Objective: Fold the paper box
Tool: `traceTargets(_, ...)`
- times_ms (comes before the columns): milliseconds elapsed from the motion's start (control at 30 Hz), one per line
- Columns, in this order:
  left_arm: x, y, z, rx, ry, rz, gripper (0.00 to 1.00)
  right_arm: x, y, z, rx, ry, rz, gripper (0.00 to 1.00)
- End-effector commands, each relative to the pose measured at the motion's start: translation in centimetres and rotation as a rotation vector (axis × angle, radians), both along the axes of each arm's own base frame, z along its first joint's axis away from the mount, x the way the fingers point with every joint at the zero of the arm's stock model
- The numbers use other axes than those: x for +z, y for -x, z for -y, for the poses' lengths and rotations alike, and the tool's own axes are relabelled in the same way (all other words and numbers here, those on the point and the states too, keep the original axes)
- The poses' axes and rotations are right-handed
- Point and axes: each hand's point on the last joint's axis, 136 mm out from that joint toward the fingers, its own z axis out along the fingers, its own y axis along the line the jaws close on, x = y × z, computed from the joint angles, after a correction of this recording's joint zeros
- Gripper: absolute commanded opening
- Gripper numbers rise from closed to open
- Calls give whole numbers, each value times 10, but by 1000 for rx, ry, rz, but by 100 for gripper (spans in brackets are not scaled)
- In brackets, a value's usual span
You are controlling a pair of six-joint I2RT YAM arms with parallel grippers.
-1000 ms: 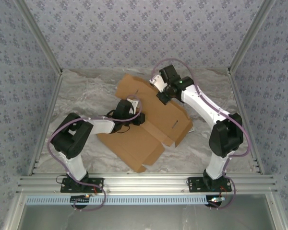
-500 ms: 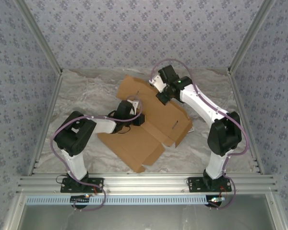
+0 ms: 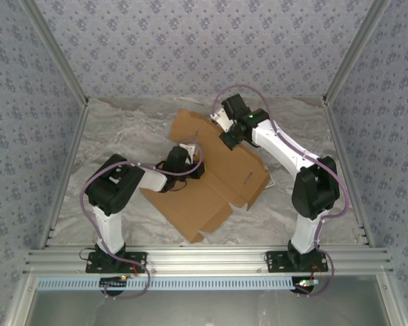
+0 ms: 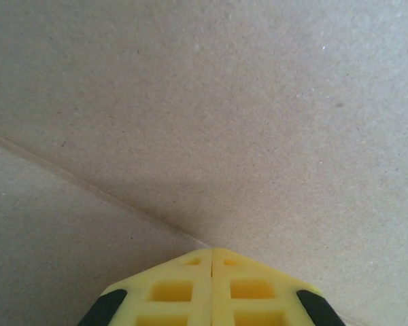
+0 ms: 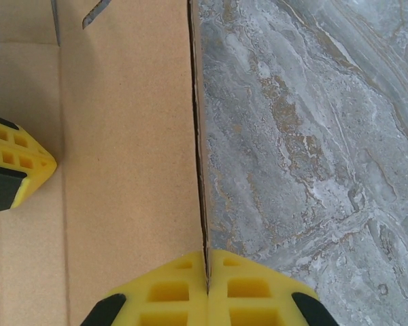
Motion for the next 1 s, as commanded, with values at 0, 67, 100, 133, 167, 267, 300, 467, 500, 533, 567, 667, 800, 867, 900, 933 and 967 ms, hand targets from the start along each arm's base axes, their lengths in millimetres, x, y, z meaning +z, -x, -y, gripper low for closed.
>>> traceTargets(0, -45, 11, -21, 87, -56, -83, 4, 22, 1, -21, -21, -34, 67, 0)
traceTargets(67, -47, 10, -24, 109, -45, -75, 4, 21, 7, -29, -19, -14, 80, 0)
traceTargets(100, -47, 9, -25, 119, -39, -69, 3, 21, 10, -33, -18, -9, 88, 0)
traceTargets(133, -47, 9, -26, 126, -35, -66, 3, 22, 12, -37, -20, -4, 97, 0)
traceTargets(167, -48, 9, -27, 134, -31, -65, 3, 21, 15, -41, -19, 1, 104, 0)
traceTargets(267, -49, 9, -28, 147, -15, -58, 3, 22, 24, -58, -8, 20, 139, 0)
traceTargets(300, -50, 9, -29, 152, -12, -59, 3, 22, 27, -63, -3, 33, 153, 0)
traceTargets(467, -55, 9, -28, 158, 7, -68, 2, 20, 35, -78, -14, 139, 247, 0)
traceTargets(500, -56, 9, -28, 160, 11, -69, 2, 17, 37, -81, -12, 158, 258, 0)
traceTargets(533, -56, 8, -28, 163, 13, -67, 2, 14, 38, -83, -9, 166, 267, 0)
traceTargets(567, -57, 9, -28, 164, 16, -68, 2, 12, 40, -86, -6, 168, 272, 0)
traceTargets(667, -59, 9, -28, 167, 23, -68, 2, 10, 45, -92, 5, 163, 293, 0)
traceTargets(800, -59, 8, -30, 180, 30, -60, 2, 13, 47, -97, 11, 140, 323, 0)
traceTargets(867, -58, 8, -31, 184, 34, -57, 2, 16, 46, -95, 15, 139, 337, 0)
traceTargets(900, -58, 8, -31, 186, 36, -55, 2, 16, 45, -94, 23, 143, 343, 0)
traceTargets(933, -57, 8, -32, 187, 38, -57, 2, 18, 44, -94, 30, 146, 353, 0)
traceTargets(967, -56, 8, -32, 188, 41, -54, 2, 19, 43, -93, 38, 145, 361, 0)
